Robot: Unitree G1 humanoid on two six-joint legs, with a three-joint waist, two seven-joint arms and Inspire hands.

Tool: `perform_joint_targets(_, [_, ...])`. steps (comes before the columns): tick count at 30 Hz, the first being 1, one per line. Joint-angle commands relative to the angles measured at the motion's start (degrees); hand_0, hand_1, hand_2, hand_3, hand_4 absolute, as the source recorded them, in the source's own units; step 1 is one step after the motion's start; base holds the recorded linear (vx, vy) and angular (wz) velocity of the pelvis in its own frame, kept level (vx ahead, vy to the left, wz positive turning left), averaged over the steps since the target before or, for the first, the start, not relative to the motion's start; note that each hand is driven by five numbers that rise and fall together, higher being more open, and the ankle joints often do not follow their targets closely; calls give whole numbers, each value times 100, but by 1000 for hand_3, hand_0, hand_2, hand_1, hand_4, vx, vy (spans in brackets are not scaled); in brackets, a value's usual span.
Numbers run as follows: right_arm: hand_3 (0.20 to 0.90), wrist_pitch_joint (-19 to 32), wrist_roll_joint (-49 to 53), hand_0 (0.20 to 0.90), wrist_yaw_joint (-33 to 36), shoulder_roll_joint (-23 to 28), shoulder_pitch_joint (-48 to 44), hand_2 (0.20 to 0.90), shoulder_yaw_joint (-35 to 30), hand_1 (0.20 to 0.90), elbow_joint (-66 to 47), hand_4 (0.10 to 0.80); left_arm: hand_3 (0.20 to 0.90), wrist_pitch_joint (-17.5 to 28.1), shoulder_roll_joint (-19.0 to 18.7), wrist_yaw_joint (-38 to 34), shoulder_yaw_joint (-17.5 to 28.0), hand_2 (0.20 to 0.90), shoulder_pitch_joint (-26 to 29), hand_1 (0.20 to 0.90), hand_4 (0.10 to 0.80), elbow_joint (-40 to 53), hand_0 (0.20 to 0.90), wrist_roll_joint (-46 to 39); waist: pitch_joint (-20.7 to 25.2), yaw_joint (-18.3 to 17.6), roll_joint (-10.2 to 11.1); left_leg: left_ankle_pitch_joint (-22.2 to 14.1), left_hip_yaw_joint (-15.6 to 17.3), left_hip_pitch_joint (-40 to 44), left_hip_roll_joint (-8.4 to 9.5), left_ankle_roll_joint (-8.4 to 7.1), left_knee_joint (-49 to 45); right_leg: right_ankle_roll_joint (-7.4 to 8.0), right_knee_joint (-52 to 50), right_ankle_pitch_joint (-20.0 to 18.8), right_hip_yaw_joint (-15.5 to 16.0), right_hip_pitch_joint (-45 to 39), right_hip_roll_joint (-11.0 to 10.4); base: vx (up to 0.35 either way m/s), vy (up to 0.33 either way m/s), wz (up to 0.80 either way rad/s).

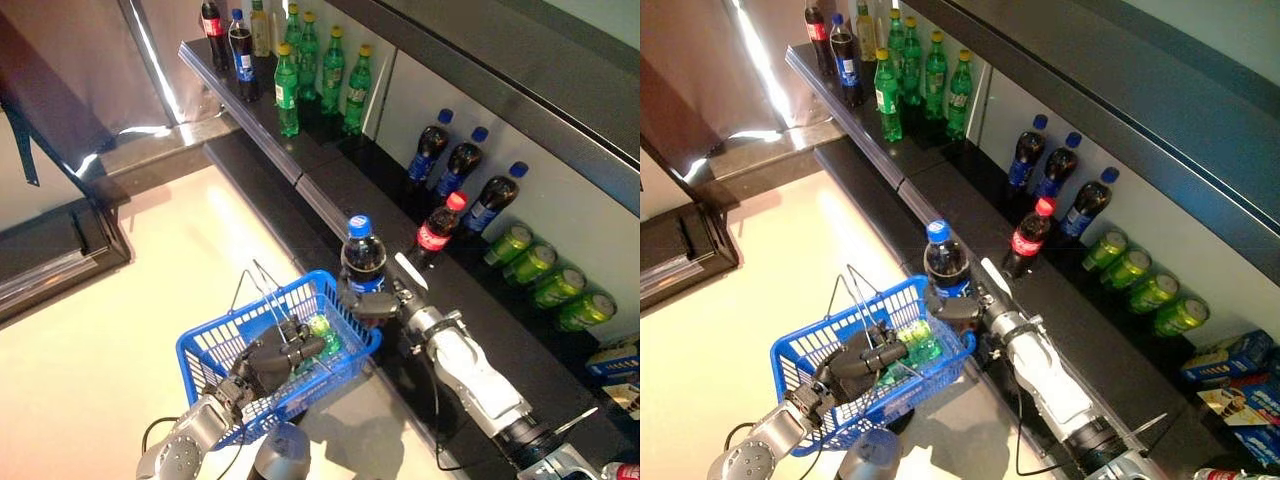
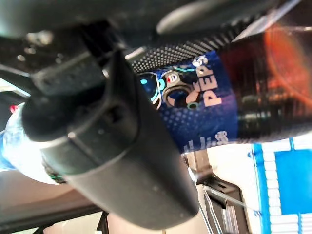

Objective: Pick up the drink and place into the basket.

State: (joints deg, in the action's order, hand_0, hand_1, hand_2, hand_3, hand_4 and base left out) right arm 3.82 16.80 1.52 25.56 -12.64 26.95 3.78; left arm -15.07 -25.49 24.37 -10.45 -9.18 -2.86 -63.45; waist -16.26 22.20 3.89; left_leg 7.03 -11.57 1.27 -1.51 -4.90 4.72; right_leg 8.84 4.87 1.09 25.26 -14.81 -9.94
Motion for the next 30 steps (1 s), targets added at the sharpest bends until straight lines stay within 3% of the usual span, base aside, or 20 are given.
perform_joint_targets(1, [200,1055,8,300,152,-130,-935,300,151,300,-591,100,200,600,411,1798,-262,300,1033,300,100,2199,300,-1112,1327,50,-125,-253,215,353,-39,206,28,-387,-789,85,91,325,157,0,0,0])
perform_joint_targets(13, [200,703,-248,300,200,-210,-1114,300,442,300,-542,100,200,562,356,2053,-387,300,1210,300,100,2579,300,-1181,1361,155,-71,-207,173,263,-36,164,28,-362,-719,45,159,307,147,0,0,0])
perform_joint_targets(30, [200,125,-698,300,242,-333,-984,300,847,300,883,100,200,435,266,2501,-500,300,1380,300,100,3101,300,-1188,1382,347,14,-208,35,220,-9,140,28,-349,-704,54,284,249,116,2,-1,1])
